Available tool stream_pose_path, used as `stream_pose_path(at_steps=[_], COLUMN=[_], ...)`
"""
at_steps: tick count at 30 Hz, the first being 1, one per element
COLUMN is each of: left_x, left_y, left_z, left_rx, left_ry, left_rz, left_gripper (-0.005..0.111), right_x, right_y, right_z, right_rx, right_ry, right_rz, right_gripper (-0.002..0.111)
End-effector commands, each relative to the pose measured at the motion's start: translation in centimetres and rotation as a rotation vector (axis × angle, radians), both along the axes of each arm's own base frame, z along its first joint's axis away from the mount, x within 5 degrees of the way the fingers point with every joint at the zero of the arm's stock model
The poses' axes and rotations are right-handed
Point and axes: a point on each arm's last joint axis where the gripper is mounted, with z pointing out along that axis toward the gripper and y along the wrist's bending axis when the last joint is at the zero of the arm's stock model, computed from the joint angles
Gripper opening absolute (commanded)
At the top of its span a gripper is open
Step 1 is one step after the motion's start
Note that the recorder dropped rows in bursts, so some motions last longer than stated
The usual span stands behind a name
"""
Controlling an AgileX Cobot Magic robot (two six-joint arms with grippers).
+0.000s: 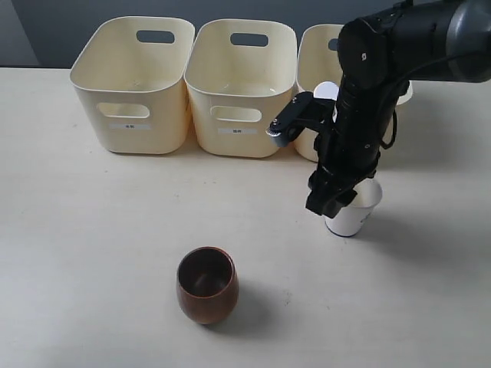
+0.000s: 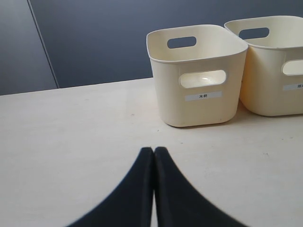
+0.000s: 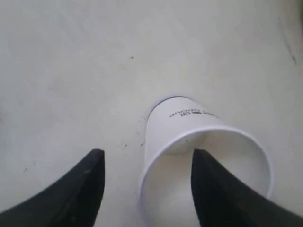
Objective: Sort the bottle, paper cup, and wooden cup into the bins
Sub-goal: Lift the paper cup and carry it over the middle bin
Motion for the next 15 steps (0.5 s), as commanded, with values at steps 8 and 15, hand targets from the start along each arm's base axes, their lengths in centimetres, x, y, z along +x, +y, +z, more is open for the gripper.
stream_pose_path(at_steps=[8,15], left_x=[0.0,0.0], left_y=[0.0,0.0], left_z=[0.0,0.0], left_rx=[-0.001,-0.001], left_ry=[-0.004,-0.004], left_rz=[-0.003,-0.003], left_gripper=[0.000,0.000], right_x=[0.3,-0.8], right_y=[0.0,-0.1], right_z=[-1.5,9.8], right_rx=[-0.029,0.220], right_ry=[0.016,-0.388], right_rz=[0.040,0.084], right_gripper=[0.000,-0.001])
